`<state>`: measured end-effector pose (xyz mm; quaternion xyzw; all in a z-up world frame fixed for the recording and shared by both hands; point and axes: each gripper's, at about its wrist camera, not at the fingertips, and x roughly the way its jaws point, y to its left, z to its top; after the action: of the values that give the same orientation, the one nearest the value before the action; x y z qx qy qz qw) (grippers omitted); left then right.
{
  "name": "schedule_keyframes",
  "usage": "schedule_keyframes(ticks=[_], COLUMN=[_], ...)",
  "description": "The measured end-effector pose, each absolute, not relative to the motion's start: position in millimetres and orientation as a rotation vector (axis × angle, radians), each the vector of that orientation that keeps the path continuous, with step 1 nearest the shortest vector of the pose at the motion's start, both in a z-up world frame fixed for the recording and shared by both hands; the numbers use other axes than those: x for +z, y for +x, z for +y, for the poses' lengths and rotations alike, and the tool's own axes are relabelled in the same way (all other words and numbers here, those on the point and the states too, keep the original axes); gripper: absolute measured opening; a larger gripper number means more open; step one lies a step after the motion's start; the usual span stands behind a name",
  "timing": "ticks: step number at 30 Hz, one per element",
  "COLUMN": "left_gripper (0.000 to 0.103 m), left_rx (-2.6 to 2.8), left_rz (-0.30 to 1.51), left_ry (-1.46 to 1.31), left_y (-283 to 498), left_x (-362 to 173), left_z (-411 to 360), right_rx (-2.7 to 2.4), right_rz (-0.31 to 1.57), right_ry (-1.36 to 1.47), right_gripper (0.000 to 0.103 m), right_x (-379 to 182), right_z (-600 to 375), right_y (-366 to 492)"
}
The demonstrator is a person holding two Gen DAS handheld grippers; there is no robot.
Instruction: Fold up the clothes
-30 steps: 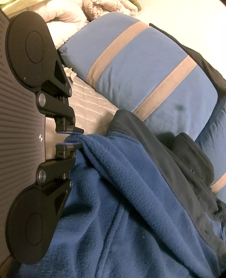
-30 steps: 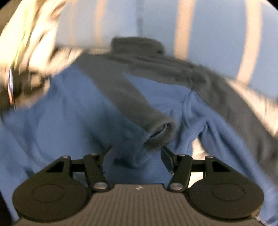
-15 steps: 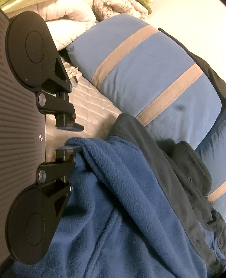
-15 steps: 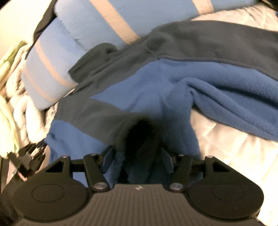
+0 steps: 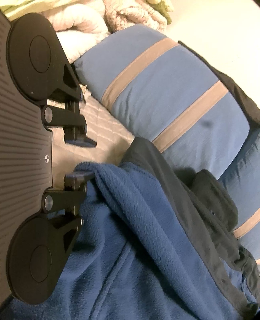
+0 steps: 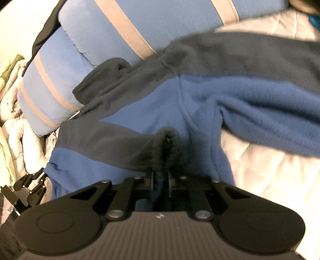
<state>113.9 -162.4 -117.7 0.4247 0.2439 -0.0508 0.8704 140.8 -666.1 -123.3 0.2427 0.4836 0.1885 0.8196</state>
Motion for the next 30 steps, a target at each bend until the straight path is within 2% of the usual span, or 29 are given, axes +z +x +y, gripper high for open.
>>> schedule_keyframes(ticks=[3, 5, 11, 16, 19, 21, 22, 23, 29, 30], left_gripper=[0.037, 0.046, 0.060, 0.063, 0.063, 0.063, 0.063, 0.063, 0.062, 0.062], left_rx=[-0.120, -0.119, -0.094, -0.089, -0.076, -0.067, -0.062, -0.062, -0.182, -0.197], left_rz=[0.495, 0.495, 0.510, 0.566, 0.586, 0.591, 0.593, 0.595, 0.700, 0.712], left_ry=[0.875, 0.872, 0.840, 0.716, 0.620, 0.543, 0.505, 0.443, -0.218, -0.289], left_y=[112, 113, 115, 113, 110, 108, 108, 108, 142, 147], left_x=[-114, -115, -118, -110, -105, -101, -99, -95, -87, -91], left_z=[-162, -161, -156, -140, -124, -112, -106, -99, -45, -41], right_rx=[0.393, 0.383, 0.357, 0.332, 0.310, 0.294, 0.286, 0.279, 0.249, 0.240], right_rz=[1.012, 1.020, 1.059, 1.065, 1.073, 1.080, 1.083, 1.084, 1.036, 1.013], right_ry=[0.483, 0.467, 0.422, 0.375, 0.329, 0.290, 0.272, 0.254, 0.114, 0.068], right_gripper=[0.013, 0.013, 0.013, 0.015, 0.024, 0.048, 0.052, 0.061, 0.079, 0.080], right_x=[-109, -105, -112, -114, -112, -111, -110, -109, -85, -78], right_z=[-671, -673, -668, -663, -659, -657, -657, -657, -652, -648], right_y=[139, 138, 134, 136, 137, 137, 137, 137, 125, 122])
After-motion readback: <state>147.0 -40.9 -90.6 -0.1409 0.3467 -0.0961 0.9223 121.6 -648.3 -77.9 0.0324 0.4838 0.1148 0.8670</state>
